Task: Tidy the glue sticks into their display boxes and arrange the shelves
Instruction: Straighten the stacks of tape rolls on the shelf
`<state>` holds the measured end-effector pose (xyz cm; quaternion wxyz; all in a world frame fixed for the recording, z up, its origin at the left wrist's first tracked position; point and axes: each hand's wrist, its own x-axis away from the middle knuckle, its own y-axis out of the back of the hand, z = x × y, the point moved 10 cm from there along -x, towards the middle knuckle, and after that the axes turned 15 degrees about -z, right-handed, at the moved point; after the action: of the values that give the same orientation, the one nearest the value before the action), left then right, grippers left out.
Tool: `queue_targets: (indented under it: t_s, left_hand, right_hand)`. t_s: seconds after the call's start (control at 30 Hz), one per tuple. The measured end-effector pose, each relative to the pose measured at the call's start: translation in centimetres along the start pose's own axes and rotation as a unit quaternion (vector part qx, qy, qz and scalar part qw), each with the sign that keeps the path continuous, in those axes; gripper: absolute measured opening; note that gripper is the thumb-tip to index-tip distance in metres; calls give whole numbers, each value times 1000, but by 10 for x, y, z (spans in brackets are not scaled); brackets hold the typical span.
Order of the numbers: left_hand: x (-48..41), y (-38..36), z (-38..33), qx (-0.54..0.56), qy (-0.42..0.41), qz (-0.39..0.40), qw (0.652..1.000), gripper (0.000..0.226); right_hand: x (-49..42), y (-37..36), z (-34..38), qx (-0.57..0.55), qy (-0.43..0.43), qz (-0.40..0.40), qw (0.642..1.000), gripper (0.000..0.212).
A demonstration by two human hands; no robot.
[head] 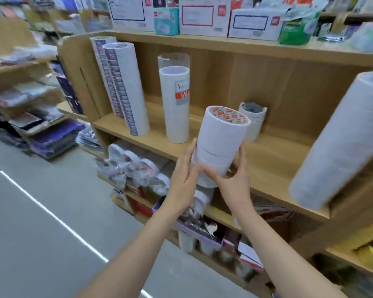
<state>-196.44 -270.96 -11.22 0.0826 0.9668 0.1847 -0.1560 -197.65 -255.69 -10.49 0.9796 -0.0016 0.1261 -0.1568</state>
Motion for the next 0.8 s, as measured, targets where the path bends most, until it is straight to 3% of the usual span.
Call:
queue_targets:
  t_s: [0.27,0.8]
  left_hand:
    - [-72,-42,39,57,19,101,993,50]
    - [-131,-102,94,63,42,111,991,47]
  right_hand:
    - [-70,-17,-41,53,-2,-39,998,107]
    - [-154,-26,-108,50,10,-36,998,110]
